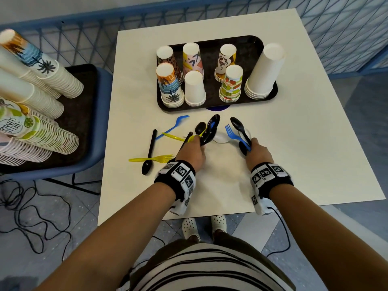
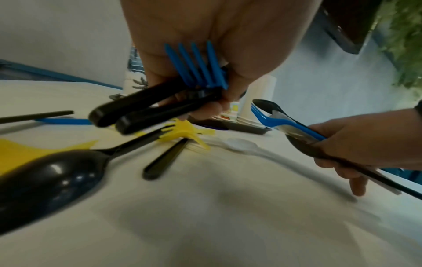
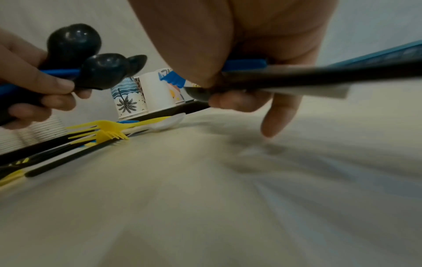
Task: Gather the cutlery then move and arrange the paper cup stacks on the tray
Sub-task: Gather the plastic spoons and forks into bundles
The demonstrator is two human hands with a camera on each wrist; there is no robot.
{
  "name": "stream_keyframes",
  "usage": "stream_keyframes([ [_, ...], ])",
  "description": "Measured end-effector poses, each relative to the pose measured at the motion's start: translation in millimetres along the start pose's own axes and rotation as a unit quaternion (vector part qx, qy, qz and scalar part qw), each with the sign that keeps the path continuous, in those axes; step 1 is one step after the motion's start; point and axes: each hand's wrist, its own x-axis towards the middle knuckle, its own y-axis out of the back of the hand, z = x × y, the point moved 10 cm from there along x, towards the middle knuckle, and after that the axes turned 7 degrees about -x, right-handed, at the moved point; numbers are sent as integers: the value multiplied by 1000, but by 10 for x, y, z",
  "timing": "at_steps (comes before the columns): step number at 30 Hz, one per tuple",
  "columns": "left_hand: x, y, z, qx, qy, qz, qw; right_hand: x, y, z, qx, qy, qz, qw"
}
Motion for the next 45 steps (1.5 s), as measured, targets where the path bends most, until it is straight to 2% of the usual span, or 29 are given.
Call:
stream_keyframes([
  [5,-2,258,-401,-27,49,44,997,32,-23,-234,26,33,-15,999],
  [10,20,352,-808,-38,105,45,993,1,2,-601,29,92,-45,994],
  [15,98,256,-875,-19,111,17,993,110,-13,-996,-69,144,-52,986],
  [19,146,153,-894,22,123,-12,992,190,-75,-1266,-99,185,-63,976],
  [25,186,175,-855,-12,133,-5,991,158,-233,-1589,-114,279,-87,949],
  [28,180,214,-857,-62,139,10,988,169,-231,-1567,-73,258,-94,959],
  [33,197,314,-831,-93,130,23,987,212,35,-1412,0,180,-19,984],
  [36,205,424,-750,-110,103,43,988,233,32,-1319,26,145,-34,988],
  [41,68,759,-968,-129,108,108,980,199,-56,-1176,5,112,-57,992],
  [45,-119,845,-1360,-76,133,68,986,130,-136,-1102,-36,107,-61,992],
])
